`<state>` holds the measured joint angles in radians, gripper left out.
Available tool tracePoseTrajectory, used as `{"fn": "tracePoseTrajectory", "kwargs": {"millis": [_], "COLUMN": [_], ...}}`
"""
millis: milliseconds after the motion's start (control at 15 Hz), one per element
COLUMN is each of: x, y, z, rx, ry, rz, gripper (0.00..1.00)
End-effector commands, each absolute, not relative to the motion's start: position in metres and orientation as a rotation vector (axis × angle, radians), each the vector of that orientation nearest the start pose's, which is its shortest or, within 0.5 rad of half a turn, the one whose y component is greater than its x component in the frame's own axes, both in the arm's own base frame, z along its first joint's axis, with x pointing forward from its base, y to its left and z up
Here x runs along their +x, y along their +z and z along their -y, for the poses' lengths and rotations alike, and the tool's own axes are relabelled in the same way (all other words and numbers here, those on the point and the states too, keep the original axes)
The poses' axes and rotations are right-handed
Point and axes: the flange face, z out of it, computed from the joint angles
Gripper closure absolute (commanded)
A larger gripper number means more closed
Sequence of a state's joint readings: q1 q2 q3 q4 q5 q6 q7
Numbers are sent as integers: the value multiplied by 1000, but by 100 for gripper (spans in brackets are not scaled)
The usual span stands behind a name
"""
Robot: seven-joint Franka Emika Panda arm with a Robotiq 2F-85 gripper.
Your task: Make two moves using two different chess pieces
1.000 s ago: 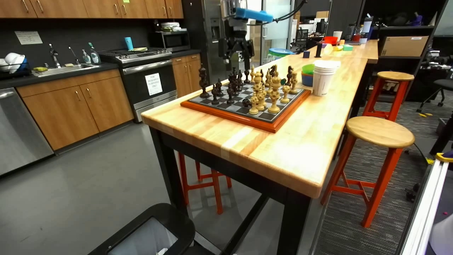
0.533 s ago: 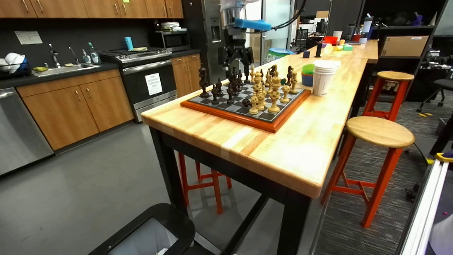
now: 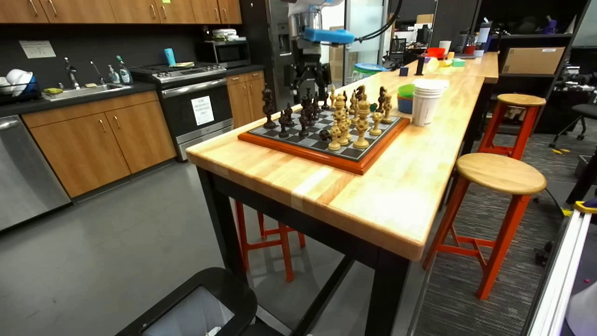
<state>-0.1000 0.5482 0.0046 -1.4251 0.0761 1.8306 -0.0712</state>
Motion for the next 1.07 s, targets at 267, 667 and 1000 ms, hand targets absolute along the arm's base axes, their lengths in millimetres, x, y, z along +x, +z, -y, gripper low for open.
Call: {"fn": "tracePoseTrajectory", "kwargs": {"millis": [267,667,1000], "x": [689,689,684], "y": [374,383,397], "z": [64,67,79], "rx": [-3081,-3102,-3165], "ry": [183,183,199], "rz": [-174,-179,-199], "gripper": [62,98,95]}}
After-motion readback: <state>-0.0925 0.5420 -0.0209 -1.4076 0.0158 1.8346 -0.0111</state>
